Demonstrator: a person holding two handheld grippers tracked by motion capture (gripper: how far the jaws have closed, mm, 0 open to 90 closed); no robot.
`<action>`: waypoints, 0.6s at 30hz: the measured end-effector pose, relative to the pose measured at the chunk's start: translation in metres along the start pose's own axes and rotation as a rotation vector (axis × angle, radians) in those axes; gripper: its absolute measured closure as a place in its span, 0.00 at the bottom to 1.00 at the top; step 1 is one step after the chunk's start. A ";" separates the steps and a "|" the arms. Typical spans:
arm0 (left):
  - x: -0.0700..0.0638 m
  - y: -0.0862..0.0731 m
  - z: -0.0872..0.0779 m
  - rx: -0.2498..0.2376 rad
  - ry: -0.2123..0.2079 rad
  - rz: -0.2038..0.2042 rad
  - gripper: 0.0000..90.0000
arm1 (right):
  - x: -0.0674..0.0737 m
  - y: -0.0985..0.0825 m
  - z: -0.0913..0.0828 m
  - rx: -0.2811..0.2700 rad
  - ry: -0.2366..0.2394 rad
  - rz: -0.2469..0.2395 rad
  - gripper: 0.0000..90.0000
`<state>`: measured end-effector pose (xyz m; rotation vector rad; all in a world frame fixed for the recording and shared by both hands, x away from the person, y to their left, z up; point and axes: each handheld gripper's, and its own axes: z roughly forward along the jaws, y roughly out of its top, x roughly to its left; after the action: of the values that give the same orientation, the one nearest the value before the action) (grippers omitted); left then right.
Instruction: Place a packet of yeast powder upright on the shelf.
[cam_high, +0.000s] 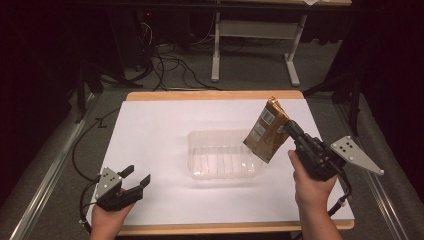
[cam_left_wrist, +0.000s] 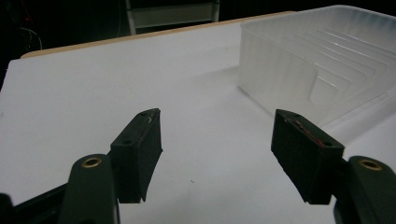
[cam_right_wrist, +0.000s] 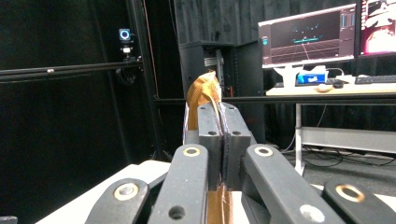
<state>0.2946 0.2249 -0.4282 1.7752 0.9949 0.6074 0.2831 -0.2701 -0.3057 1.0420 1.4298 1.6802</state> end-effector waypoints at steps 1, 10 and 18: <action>0.000 0.000 0.000 0.000 -0.001 0.001 0.38 | 0.001 -0.001 0.002 0.001 0.000 0.002 1.00; 0.000 0.001 -0.001 -0.001 -0.008 0.008 0.38 | 0.010 -0.011 0.023 0.031 -0.005 0.018 1.00; -0.002 0.001 -0.001 -0.001 -0.018 0.015 0.38 | 0.018 -0.022 0.043 0.073 -0.006 0.021 1.00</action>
<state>0.2930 0.2236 -0.4269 1.7854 0.9695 0.6002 0.3138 -0.2315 -0.3220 1.1047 1.4905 1.6494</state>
